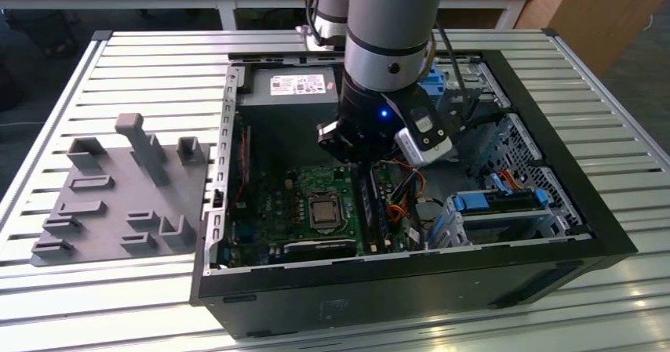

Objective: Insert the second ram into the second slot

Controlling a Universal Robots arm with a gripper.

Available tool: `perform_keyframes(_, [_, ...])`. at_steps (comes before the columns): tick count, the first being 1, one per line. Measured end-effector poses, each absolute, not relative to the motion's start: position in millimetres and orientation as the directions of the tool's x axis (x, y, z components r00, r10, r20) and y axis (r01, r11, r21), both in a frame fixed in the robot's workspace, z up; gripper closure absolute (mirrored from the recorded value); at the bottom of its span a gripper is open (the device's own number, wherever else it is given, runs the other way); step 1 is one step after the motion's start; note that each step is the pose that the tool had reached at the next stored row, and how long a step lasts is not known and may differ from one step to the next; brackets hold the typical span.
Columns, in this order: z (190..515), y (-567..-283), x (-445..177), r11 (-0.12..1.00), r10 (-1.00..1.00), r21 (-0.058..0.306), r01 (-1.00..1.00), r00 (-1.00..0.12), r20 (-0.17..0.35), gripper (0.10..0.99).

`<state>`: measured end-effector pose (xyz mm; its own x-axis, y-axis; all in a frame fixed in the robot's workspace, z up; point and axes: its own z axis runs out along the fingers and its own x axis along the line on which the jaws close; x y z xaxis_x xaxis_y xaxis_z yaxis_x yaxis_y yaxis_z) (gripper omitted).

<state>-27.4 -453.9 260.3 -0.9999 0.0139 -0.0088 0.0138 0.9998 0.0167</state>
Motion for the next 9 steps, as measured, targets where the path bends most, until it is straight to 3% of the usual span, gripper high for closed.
perform_keyframes(9, [254.0,-456.0,-26.4,1.0,0.014,0.018,0.014,-1.0,-0.007,0.949])
